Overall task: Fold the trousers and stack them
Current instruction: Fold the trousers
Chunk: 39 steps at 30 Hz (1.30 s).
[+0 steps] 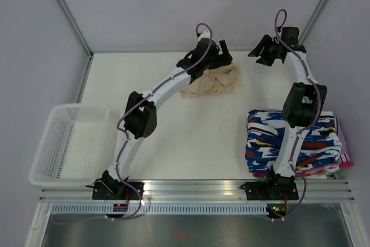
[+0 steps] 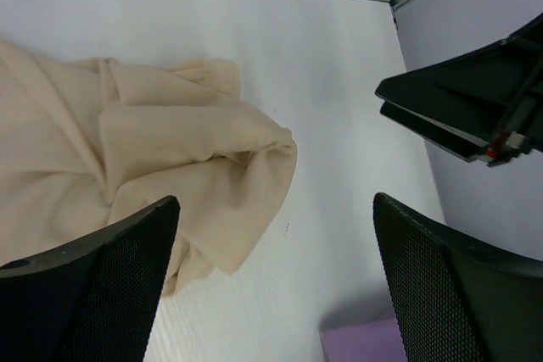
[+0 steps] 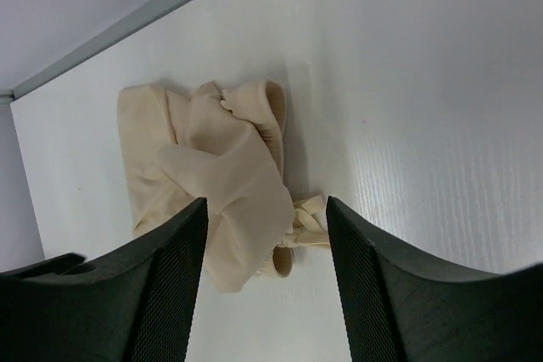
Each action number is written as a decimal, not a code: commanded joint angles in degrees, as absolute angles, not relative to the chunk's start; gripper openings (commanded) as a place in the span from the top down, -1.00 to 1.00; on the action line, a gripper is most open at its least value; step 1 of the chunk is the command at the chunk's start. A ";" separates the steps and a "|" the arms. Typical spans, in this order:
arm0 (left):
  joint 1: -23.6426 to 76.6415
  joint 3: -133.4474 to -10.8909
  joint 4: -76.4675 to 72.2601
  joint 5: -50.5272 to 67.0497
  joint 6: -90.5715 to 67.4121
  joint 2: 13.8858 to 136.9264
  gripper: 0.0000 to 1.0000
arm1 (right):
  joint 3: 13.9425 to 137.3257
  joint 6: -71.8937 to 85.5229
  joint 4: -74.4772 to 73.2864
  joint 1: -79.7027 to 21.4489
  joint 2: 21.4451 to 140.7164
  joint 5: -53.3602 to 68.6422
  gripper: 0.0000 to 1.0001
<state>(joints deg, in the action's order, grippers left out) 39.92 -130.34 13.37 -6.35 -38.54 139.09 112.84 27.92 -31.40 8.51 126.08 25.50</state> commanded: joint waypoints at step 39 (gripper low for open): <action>23.47 -103.36 15.03 16.35 -28.04 127.88 -0.56 | 132.36 -21.97 -37.44 -17.05 141.15 3.33 -0.18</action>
<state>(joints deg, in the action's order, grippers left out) 23.44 -102.87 16.97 14.83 -30.22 127.04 131.13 -21.10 -37.45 -18.02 139.72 -0.34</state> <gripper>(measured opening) 0.782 0.590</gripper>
